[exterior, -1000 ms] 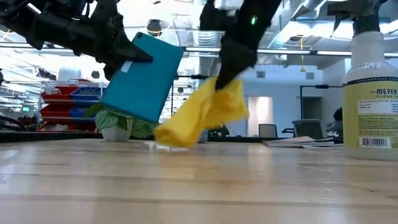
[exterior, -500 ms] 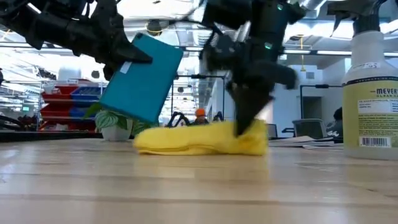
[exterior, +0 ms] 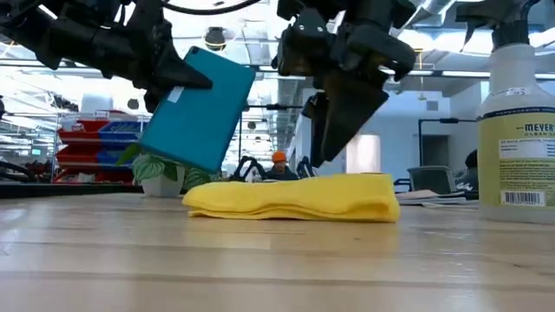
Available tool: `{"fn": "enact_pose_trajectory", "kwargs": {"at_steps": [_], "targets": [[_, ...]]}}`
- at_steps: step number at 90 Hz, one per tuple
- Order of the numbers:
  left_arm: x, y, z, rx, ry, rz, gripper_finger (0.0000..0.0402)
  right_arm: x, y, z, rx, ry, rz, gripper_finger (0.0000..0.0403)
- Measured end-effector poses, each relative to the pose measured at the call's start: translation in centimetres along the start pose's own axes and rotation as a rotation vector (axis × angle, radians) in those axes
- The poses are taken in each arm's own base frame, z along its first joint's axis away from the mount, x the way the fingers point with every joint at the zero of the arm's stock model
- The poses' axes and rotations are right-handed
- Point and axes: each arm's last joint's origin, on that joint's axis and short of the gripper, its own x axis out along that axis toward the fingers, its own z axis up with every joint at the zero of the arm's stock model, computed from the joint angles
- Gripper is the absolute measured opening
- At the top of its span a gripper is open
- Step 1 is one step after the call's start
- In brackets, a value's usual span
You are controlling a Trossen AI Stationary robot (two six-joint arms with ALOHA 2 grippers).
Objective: Apply microfiber cloth
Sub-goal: Wipe the back of the blue tablet using the yellow microfiber cloth
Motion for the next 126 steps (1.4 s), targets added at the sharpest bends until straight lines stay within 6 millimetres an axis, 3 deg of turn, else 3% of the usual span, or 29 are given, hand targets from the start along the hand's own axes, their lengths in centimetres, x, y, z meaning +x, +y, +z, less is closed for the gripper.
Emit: {"fn": "enact_pose_trajectory", "kwargs": {"at_steps": [16, 31, 39, 49, 55, 60, 72, 91, 109, 126], "targets": [[0.0, 0.0, 0.0, 0.0, 0.001, 0.001, 0.0011, 1.1, -3.3, -1.1, 0.204, 0.035, -0.05, 0.0215], [0.0, 0.0, -0.1, 0.002, 0.006, 0.002, 0.0011, 2.3, -5.0, -3.1, 0.265, 0.084, -0.062, 0.019], [0.0, 0.0, -0.1, 0.002, 0.008, 0.003, 0.0011, 2.6, -5.1, -3.5, 0.262, 0.095, -0.058, 0.0155], [0.0, 0.0, -0.1, 0.002, 0.008, 0.003, 0.0011, 2.6, -4.7, -3.1, 0.216, 0.061, -0.059, 0.0076], [0.0, 0.0, -0.1, 0.002, 0.008, 0.003, 0.0011, 2.5, -4.1, -2.7, 0.185, 0.05, -0.113, 0.0025], [0.0, 0.0, -0.1, 0.002, 0.008, 0.003, 0.0011, 2.2, -3.5, -2.2, 0.165, 0.035, -0.181, 0.0012], [0.0, 0.0, -0.1, -0.005, 0.008, 0.003, 0.0011, 1.3, -2.4, -0.9, 0.15, -0.018, -0.289, 0.0011], [0.0, 0.0, -0.1, -0.006, 0.009, 0.004, 0.0011, 1.9, -1.7, -0.7, 0.053, -0.089, -0.356, 0.0016], [0.0, -0.1, 0.1, 0.005, 0.008, 0.003, 0.0011, 1.2, -2.3, -0.4, 0.073, -0.097, -0.375, 0.0101], [0.2, -2.0, 2.7, 0.108, 0.053, -0.001, 0.0011, -3.4, -2.2, 0.8, 0.116, -0.136, -0.486, 0.0175]]}}
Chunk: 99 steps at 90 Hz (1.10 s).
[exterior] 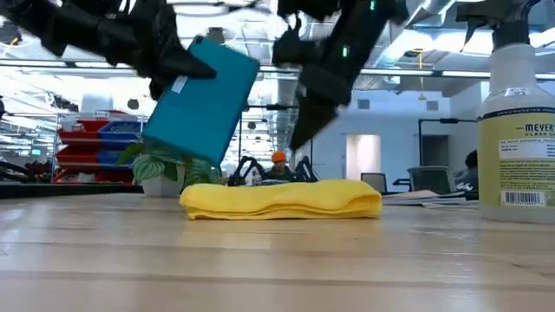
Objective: Apply microfiber cloth
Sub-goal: Wipe the back of the blue tablet using the yellow microfiber cloth
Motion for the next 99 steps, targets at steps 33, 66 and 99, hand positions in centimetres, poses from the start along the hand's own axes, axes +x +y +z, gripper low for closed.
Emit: {"fn": "enact_pose_trajectory", "kwargs": {"at_steps": [33, 66, 99], "targets": [[5.7, -5.6, 0.5, 0.329, 0.254, 0.132, 0.0011, -9.1, -1.2, -0.6, 0.1, -0.128, -0.213, 0.0169], [14.0, -9.8, -1.0, 0.543, 0.544, 0.237, 0.0011, -13.1, -0.5, -1.5, 0.079, -0.228, -0.296, 0.0142], [15.7, -11.9, -2.4, 0.493, 0.689, 0.081, 0.003, -12.3, -0.2, -2.2, 0.094, -0.204, -0.301, 0.0137]]}}
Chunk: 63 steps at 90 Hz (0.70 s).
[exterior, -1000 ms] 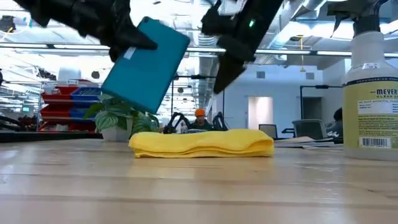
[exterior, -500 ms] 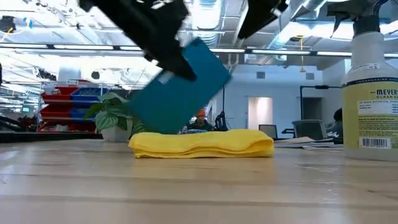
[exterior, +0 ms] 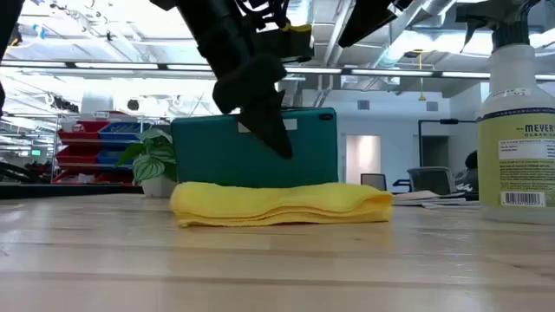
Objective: Apply microfiber cloth
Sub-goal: Wipe the back of the blue tablet using the yellow microfiber cloth
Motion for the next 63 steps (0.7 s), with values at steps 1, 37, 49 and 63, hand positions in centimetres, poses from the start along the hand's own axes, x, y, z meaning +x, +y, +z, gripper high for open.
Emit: {"fn": "enact_pose_trajectory", "kwargs": {"at_steps": [1, 37, 49, 63], "targets": [[0.0, 0.0, 0.0, 0.0, 0.0, -0.006, 0.0033, 0.0, 0.0, 0.0, 0.0, 0.0, 0.0, 0.0137], [-0.7, 0.4, 0.5, 0.043, -0.021, -0.183, 0.0149, 0.1, 0.0, 0.0, 0.041, 0.0, -0.001, 0.0137], [-2.6, 1.1, 1.0, 0.071, -0.065, -0.184, 0.0164, 0.2, -0.1, 0.1, 0.047, -0.002, -0.001, 0.0137], [-4.5, 2.3, 1.1, 0.061, -0.082, -0.176, 0.0166, 0.2, -0.1, 0.1, 0.049, -0.001, 0.001, 0.0137]]}}
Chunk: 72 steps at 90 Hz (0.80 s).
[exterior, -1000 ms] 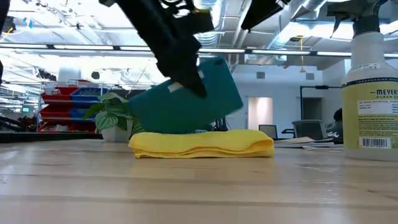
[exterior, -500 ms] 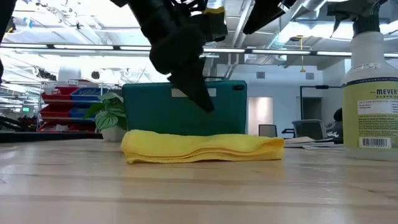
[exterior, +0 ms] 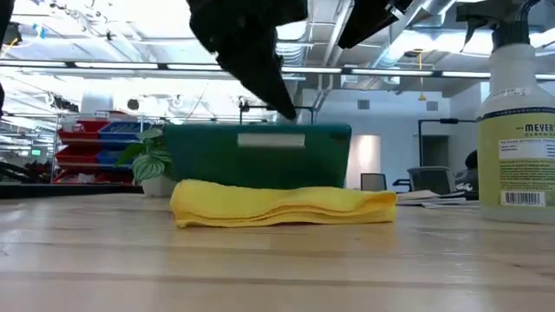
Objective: Apply microfiber cloth
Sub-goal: Wipe the back of the blue tablet using the yellow microfiber cloth
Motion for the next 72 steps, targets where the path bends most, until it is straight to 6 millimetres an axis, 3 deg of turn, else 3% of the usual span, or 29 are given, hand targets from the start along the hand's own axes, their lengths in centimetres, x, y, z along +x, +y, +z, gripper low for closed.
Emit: {"fn": "enact_pose_trajectory", "kwargs": {"at_steps": [19, 36, 53, 72], "targets": [[-1.7, 0.9, -2.0, -0.05, -0.006, 0.012, 0.0166, 0.1, 0.1, -0.1, 0.026, 0.008, 0.006, 0.0137], [-3.3, 2.0, -6.1, -0.164, 0.018, 0.031, 0.0166, 1.3, 1.8, -0.7, -0.022, 0.105, 0.146, 0.0137], [-3.7, 2.4, -11.8, -0.314, 0.044, 0.032, 0.0166, 5.4, 6.0, -2.6, -0.15, 0.311, 0.409, 0.0137], [-2.0, 1.4, -17.1, -0.47, 0.094, -0.145, 0.0166, 11.1, 9.8, -5.3, -0.206, 0.508, 0.707, 0.0137]]}}
